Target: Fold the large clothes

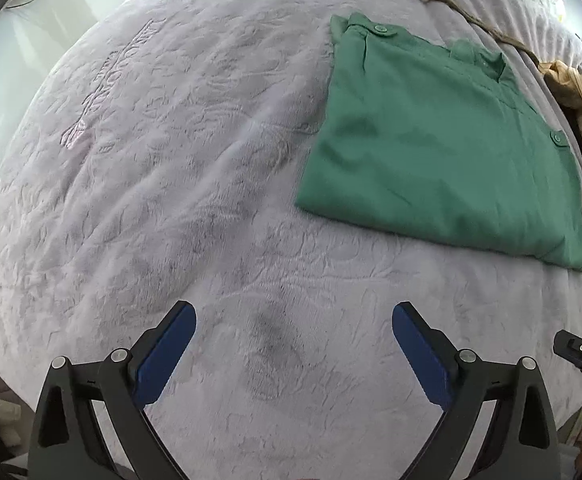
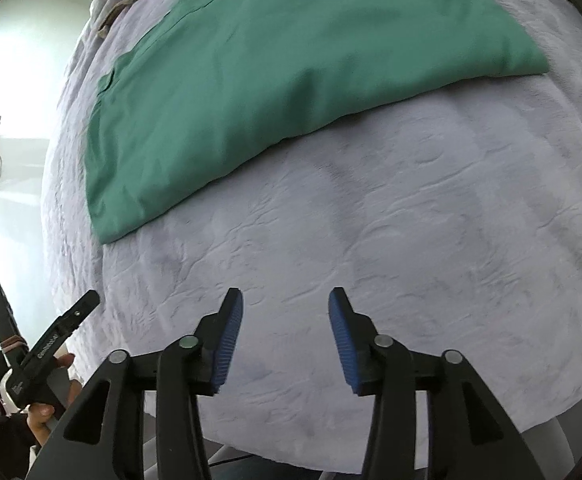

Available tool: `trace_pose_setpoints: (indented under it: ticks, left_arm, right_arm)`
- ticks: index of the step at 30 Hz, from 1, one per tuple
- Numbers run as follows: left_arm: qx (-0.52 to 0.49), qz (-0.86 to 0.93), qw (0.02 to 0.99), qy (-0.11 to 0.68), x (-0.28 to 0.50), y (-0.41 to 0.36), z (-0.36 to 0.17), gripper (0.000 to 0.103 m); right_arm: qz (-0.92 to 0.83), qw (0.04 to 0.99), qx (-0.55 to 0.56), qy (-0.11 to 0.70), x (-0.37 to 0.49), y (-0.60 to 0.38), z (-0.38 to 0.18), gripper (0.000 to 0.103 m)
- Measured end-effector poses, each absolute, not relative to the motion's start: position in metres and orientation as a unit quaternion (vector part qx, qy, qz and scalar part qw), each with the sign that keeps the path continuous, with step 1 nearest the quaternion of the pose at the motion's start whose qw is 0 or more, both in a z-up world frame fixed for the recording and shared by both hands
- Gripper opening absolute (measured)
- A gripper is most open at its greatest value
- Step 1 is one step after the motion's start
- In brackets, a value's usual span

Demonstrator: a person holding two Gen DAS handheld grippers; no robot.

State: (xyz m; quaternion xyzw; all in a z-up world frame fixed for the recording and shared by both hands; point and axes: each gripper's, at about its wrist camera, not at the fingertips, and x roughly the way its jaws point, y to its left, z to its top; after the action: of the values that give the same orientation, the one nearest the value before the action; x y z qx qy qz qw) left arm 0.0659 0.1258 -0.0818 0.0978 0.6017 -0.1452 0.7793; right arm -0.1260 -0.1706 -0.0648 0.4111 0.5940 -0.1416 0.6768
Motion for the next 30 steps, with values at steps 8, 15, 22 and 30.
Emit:
trace_pose_setpoints:
  ticks: [8, 15, 22, 30]
  left_arm:
    - [0.105, -0.143, 0.772, 0.61, 0.071, 0.131, -0.089, 0.102]
    - [0.116, -0.15, 0.763, 0.618, 0.073, 0.137, -0.098, 0.102]
    - [0.117, -0.15, 0.758, 0.624, 0.079, 0.144, -0.106, 0.102]
    - [0.119, -0.149, 0.755, 0.627, 0.09, 0.146, -0.119, 0.102]
  right_arm:
    - [-0.129, 0.683, 0.413, 0.589, -0.107, -0.146, -0.063, 0.082]
    - [-0.135, 0.688, 0.415, 0.58, -0.096, -0.132, -0.063, 0.092]
    - [-0.127, 0.698, 0.42, 0.566, -0.089, -0.12, -0.069, 0.103]
    - [-0.112, 0.688, 0.463, 0.547, -0.084, -0.113, -0.086, 0.103]
